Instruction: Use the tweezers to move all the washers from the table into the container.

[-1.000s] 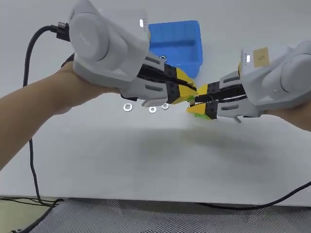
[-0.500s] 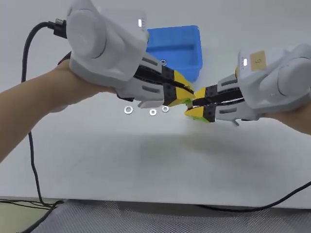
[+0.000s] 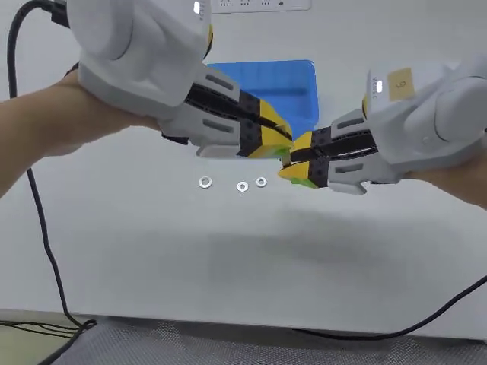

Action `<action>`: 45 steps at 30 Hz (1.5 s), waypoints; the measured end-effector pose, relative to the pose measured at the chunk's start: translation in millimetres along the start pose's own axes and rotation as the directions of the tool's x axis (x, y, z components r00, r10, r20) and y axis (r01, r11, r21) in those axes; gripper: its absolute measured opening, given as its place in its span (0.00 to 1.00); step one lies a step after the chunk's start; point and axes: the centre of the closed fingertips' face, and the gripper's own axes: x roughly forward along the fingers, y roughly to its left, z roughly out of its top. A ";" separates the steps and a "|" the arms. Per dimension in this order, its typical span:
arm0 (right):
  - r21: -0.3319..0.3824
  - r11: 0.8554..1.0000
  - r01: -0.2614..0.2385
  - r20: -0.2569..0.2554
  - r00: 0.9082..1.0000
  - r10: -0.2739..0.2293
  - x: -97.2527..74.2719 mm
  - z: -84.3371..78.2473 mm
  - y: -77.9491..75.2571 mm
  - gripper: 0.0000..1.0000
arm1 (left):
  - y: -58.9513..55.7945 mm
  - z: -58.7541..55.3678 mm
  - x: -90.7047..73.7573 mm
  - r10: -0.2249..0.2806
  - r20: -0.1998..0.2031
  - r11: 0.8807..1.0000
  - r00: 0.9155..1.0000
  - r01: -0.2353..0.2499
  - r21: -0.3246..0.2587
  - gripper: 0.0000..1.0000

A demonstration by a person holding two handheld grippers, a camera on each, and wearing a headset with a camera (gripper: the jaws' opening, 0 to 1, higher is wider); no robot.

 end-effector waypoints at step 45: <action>-0.062 0.998 0.024 0.024 0.999 -0.022 23.8 25.9 -74.6 0.09 | 69.3 -2.4 -32.2 0.042 0.016 0.997 0.999 -0.043 0.059 0.07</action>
